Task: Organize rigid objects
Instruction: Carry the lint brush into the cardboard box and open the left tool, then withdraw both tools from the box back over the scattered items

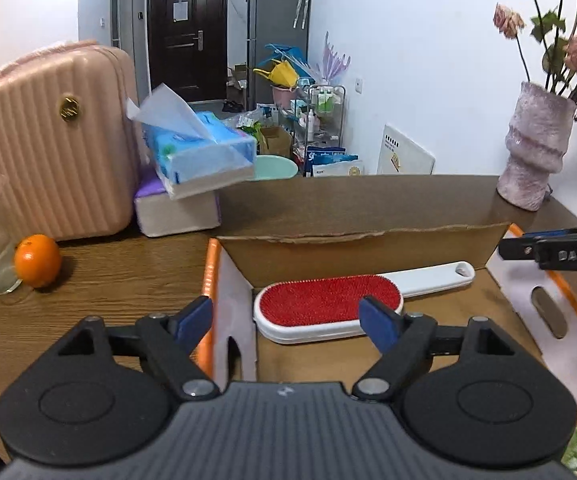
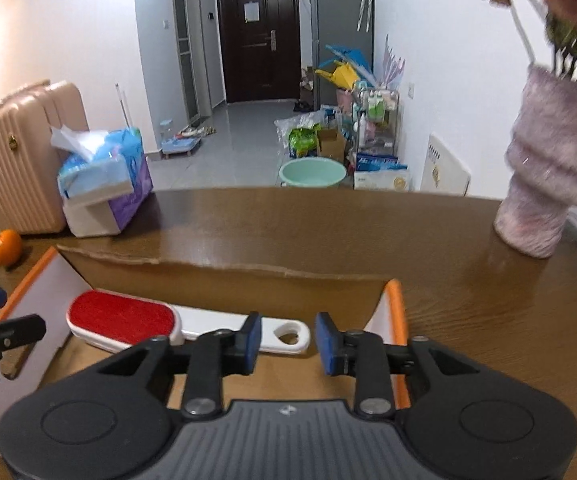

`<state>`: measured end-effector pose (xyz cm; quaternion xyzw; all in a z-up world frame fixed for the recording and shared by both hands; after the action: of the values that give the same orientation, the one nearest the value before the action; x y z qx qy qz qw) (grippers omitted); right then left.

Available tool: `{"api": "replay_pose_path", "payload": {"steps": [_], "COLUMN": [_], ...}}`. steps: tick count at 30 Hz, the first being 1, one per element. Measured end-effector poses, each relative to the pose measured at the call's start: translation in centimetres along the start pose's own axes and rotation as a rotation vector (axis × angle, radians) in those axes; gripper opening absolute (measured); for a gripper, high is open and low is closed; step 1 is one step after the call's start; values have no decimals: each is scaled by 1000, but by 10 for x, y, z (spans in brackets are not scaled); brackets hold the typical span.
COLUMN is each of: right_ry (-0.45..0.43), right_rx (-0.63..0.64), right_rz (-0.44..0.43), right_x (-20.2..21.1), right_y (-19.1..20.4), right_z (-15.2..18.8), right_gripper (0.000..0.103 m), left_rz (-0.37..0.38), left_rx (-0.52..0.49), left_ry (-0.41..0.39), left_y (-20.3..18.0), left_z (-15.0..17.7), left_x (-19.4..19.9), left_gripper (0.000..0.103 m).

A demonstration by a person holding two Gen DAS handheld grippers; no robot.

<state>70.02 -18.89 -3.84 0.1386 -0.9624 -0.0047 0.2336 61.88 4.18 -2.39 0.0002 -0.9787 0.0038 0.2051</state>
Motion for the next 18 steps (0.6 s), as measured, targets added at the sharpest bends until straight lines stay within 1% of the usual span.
{"api": "replay_pose_path", "payload": {"steps": [2,3,4,8,12,15,16,18], "right_ry": [-11,-11,-10,-2,-23,-75,-99,-182], "right_rx": [20,37,54,142,173,176,177,172], "right_rz": [3,2,-2,-23,-32,-53,-55,-30], "right_x": [19,29,38,78,114,145,155,178], "right_y": [0,2,4,16,28,40,42,45], "right_z": [-11,-15,-17,-16,-13,-12,-12,-12], "right_gripper": [41,47,54,58,64,71,72,72], "left_rz": [2,5,4,-4,-10,-16,-23,-65], "left_rx": [1,-4,-16,-72,-99,-101,-99,-80], "left_ry": [-9,-14,-21,-56,-113,-191,-219,-290], "left_y": [3,4,4,6,4,1,1,2], "left_z": [-10,-14,-18,-27,-36,-43,-43,-42], "left_x": [17,26,35,76,120,156,167,191], "left_gripper": [88,92,93,97,101,103,103,103]}}
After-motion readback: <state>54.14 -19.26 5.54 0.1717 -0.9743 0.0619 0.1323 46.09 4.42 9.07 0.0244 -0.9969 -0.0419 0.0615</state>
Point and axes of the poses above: each gripper's, at about its wrist camera, not at the fingertips, and x roughly against the way its jaws point, y to its left, z to its underside, the point moved 10 cm from there along -x, roughly the way its jaws point, and after that the axes turned 14 degrees about -y, right-handed, at the moved point
